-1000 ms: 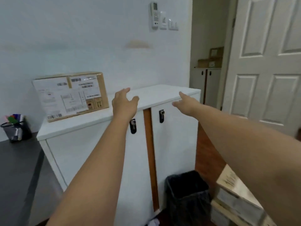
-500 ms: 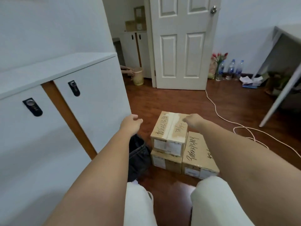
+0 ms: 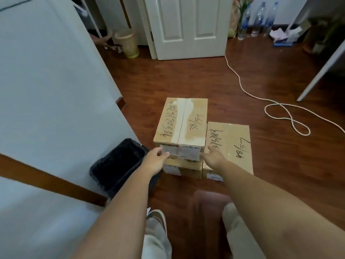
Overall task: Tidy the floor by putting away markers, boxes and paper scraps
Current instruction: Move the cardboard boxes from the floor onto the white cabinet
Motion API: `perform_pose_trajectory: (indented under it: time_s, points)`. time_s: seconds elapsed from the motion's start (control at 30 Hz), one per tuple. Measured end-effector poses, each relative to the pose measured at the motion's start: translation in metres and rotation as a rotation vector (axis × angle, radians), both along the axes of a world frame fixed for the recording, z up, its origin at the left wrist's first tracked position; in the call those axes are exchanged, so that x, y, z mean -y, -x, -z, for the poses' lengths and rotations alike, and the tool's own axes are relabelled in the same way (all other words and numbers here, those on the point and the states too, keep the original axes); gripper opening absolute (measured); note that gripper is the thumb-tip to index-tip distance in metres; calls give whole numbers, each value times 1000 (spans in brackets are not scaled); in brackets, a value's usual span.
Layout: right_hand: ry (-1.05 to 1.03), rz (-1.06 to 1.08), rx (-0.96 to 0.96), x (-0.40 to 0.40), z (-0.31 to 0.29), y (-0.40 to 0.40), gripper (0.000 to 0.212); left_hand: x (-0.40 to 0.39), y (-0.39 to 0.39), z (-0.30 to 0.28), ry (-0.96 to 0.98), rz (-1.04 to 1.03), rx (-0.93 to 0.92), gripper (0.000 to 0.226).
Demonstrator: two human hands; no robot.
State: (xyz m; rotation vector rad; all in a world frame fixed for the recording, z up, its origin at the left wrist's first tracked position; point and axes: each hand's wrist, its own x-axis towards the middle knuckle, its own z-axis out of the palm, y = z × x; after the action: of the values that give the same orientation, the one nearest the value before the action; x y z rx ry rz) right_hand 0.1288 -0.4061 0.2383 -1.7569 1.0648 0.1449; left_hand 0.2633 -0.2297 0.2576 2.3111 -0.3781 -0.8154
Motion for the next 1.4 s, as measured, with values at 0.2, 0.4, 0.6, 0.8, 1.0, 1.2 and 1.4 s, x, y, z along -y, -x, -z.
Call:
perform_pose_trajectory:
  time_s: [0.2,0.4,0.6,0.8,1.0,1.2,1.4]
  points:
    - [-158,187,63,15,61,-18,75,24,-30,62,41,-193,-123,67]
    - [-199,309,153,37,82,-46,74,44,-65,90,86,-280,-63,61]
    - [-303,330,180,53,88,-71,78,60,-83,98,176,-423,-74,75]
    - [-393,336,191,48,97,-83,66,71,-109,98,260,-521,-191,88]
    - [-510,533,280,62,86,-82,71,79,-113,89,310,-528,-281,85]
    - [-558,658,429,83,54,-85,64,83,-101,64,461,-533,-277,76]
    - [-559,634,624,65,2,-86,47,66,-96,-5,568,-451,-229,59]
